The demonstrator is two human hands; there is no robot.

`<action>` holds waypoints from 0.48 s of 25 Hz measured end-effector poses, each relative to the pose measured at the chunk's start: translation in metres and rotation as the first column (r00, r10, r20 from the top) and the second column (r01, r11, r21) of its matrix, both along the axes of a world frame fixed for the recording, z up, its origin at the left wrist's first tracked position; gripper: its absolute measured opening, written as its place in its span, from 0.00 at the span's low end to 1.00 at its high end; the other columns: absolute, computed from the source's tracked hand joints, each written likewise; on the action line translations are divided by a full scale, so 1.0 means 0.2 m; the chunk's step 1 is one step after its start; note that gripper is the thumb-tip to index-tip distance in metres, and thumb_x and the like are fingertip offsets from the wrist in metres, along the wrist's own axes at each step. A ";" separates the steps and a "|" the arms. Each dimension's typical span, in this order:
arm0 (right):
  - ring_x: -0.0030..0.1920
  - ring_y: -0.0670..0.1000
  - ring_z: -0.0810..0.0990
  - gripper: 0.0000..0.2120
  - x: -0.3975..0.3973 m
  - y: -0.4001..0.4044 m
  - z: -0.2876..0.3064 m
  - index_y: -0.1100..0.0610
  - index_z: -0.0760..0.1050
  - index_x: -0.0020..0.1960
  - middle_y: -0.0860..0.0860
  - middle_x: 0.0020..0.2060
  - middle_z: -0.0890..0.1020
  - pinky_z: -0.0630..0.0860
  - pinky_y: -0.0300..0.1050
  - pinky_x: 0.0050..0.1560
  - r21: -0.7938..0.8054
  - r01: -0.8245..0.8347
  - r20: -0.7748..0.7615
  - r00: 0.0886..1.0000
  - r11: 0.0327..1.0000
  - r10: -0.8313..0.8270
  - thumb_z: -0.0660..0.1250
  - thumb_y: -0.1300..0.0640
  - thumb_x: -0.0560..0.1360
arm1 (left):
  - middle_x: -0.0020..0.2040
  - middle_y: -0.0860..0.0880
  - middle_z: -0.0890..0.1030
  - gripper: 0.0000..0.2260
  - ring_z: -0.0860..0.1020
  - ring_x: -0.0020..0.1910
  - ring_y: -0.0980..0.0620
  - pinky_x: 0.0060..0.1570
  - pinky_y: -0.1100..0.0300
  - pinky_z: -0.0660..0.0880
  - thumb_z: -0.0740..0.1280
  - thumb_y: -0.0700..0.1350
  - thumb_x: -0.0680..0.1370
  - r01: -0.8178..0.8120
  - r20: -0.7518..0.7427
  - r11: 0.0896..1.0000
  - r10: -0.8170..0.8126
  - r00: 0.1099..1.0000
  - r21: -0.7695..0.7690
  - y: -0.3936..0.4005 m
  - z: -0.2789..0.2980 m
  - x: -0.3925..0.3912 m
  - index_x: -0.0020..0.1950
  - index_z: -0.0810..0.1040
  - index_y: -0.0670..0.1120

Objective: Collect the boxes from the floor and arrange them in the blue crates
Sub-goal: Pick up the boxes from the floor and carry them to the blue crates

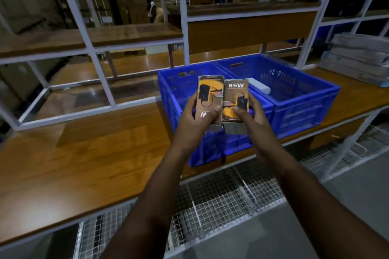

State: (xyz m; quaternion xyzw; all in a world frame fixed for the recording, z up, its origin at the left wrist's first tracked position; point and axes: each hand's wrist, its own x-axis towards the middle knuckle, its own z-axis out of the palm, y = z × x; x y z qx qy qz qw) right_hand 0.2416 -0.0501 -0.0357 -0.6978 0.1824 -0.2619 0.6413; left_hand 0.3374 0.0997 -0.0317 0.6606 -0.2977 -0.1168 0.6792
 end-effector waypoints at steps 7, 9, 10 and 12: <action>0.70 0.55 0.67 0.32 0.40 -0.20 0.04 0.53 0.66 0.75 0.55 0.72 0.62 0.69 0.45 0.61 -0.375 0.196 -0.089 0.965 0.906 -0.246 0.70 0.44 0.76 | 0.70 0.47 0.72 0.37 0.70 0.69 0.46 0.65 0.49 0.73 0.75 0.61 0.70 -0.537 0.493 0.723 0.308 0.813 0.434 -0.20 -0.02 0.40 0.74 0.69 0.48; 0.71 0.58 0.65 0.27 0.48 -0.25 0.01 0.55 0.70 0.71 0.56 0.71 0.64 0.69 0.50 0.63 -0.480 0.180 -0.106 0.960 0.859 -0.261 0.68 0.43 0.77 | 0.66 0.46 0.76 0.30 0.74 0.65 0.45 0.59 0.50 0.76 0.74 0.62 0.71 -0.572 0.567 0.605 0.229 0.791 0.554 -0.25 -0.04 0.42 0.67 0.75 0.48; 0.71 0.58 0.65 0.25 0.51 -0.28 0.00 0.55 0.72 0.68 0.56 0.70 0.65 0.70 0.52 0.63 -0.525 0.175 -0.115 0.955 0.833 -0.274 0.68 0.43 0.77 | 0.61 0.46 0.80 0.26 0.77 0.61 0.45 0.56 0.50 0.78 0.72 0.64 0.71 -0.585 0.600 0.547 0.177 0.780 0.599 -0.27 -0.04 0.43 0.62 0.79 0.48; 0.68 0.58 0.67 0.21 0.57 -0.33 -0.01 0.55 0.75 0.63 0.56 0.65 0.71 0.70 0.53 0.60 -0.613 0.179 -0.122 0.941 0.770 -0.317 0.67 0.42 0.77 | 0.49 0.47 0.85 0.23 0.81 0.51 0.45 0.50 0.50 0.79 0.69 0.68 0.71 -0.605 0.626 0.443 0.117 0.771 0.662 -0.30 -0.05 0.47 0.49 0.83 0.48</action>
